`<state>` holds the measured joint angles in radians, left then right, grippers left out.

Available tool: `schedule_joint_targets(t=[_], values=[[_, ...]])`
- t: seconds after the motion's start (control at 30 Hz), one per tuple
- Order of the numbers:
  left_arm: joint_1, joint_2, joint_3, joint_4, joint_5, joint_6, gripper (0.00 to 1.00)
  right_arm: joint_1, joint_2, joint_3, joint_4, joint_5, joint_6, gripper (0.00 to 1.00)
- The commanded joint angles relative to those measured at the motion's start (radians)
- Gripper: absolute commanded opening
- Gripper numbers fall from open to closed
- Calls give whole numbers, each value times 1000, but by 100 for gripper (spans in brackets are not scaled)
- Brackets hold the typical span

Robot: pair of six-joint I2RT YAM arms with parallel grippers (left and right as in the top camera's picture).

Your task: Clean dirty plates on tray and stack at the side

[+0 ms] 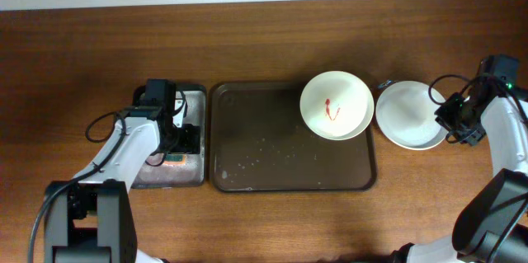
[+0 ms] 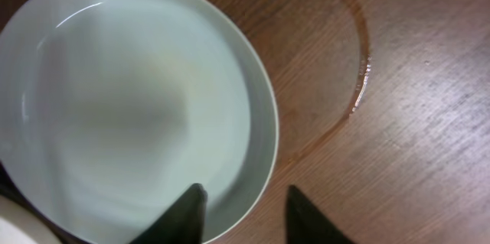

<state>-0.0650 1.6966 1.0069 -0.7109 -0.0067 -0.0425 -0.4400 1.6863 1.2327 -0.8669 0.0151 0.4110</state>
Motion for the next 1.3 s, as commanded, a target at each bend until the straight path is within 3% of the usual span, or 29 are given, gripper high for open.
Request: schedule_joint_targets(t=[0.0, 0.07, 0.17, 0.3, 0.43, 0.47, 0.6, 0.63, 0.73, 0.83, 0.97, 1.07, 1.13, 1.27], values=[[2, -19, 13, -1, 11, 5, 82, -4, 8, 14, 42, -293, -147, 47], [2, -19, 13, -1, 11, 5, 82, 27, 8, 14, 52, -531, -330, 57], [2, -19, 13, -1, 11, 5, 82, 121, 9, 14, 76, -517, -458, 57], [2, -19, 13, -2, 11, 5, 82, 247, 9, 22, 182, -395, -460, 59], [2, -19, 13, -8, 11, 5, 82, 298, 92, 192, 76, -344, -460, 59], [2, -19, 13, -8, 11, 5, 86, 302, 128, 231, 43, -335, -464, 59], [2, -19, 13, -8, 11, 5, 86, 304, 265, 265, 32, -336, -463, 59], [2, -19, 13, -8, 11, 5, 86, 306, 288, 265, 32, -336, -463, 58], [2, -19, 13, -8, 11, 5, 86, 319, 366, 264, 30, -335, -455, 41], [2, -19, 13, -9, 11, 5, 86, 324, 385, 263, 26, -336, -455, 18], [2, -19, 13, -9, 11, 5, 86, 324, 385, 264, -19, -336, -455, 4], [2, -19, 13, -9, 11, 5, 86, 332, 385, 264, -87, -385, -429, 4], [2, -19, 13, -9, 11, 5, 86, 350, 385, 264, -125, -378, -429, 18], [2, -19, 13, -9, 11, 5, 86, 381, 385, 250, -147, -358, -428, 20]])
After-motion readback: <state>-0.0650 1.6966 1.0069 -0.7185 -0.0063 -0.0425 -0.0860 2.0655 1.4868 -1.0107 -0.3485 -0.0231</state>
